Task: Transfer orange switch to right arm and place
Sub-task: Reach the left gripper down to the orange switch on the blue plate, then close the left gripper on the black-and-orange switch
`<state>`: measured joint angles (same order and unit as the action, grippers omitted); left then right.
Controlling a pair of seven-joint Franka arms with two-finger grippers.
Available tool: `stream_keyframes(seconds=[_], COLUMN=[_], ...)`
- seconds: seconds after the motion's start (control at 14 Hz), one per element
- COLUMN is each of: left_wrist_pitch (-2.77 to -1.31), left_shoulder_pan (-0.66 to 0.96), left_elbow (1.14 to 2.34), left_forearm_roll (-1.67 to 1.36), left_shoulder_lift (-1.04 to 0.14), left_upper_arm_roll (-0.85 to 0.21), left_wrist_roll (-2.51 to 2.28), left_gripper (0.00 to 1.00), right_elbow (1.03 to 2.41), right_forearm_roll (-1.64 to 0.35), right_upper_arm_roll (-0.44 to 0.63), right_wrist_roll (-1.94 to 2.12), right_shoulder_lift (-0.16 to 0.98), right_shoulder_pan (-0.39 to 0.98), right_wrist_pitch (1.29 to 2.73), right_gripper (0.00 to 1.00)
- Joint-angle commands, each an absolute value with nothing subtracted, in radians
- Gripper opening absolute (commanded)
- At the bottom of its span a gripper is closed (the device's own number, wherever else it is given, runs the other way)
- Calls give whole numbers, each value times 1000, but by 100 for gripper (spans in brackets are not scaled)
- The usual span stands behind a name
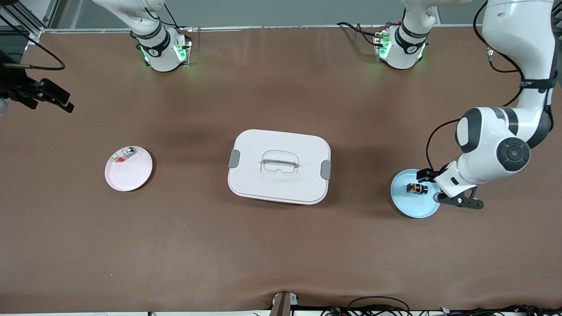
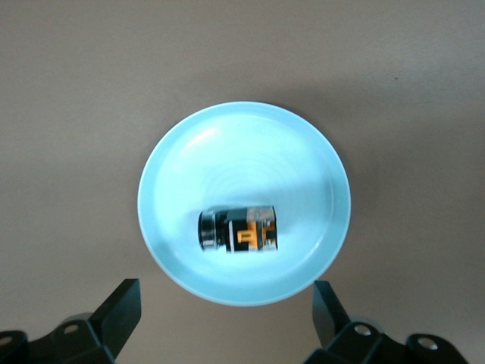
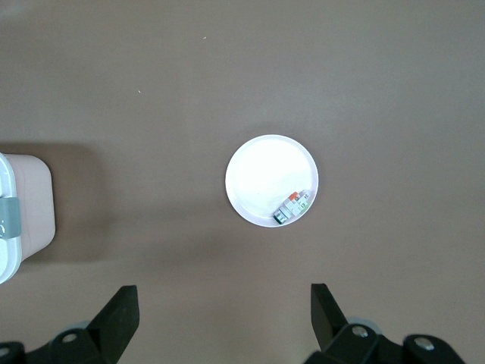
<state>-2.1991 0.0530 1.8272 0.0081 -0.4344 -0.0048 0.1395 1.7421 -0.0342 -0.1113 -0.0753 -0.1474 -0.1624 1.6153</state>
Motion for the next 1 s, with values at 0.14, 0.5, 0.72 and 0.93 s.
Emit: stream_keyframes(seconds=[0.14,0.5,0.72,0.93], left_wrist_pitch=[-2253,-2316,-2348,-2356], left_shoulder_pan=[57,54,60,60], left_elbow=[1836,1841,1838,1838], left_forearm_roll=[9,89,91,86], left_shoulder_lift=[-483,-555,-584,-595], left_upper_arm_roll=[-3,-3,-3,-5], left_wrist_roll=[160,161,160,156], left_gripper=[100,100,100,100], right_elbow=[1746,1747,1747,1747], right_forearm_roll=[-46,-46,-48,-49], right_upper_arm_roll=[-112,-113,-114,-114], right_wrist_roll=[-89,-91,-109,-109], right_shoulder_lift=[-155,-156,-156,-156], right_shoulder_pan=[-166,-163,-163,-163], right_wrist_pitch=[1608,1609,1609,1611], right_gripper=[100,100,100,100])
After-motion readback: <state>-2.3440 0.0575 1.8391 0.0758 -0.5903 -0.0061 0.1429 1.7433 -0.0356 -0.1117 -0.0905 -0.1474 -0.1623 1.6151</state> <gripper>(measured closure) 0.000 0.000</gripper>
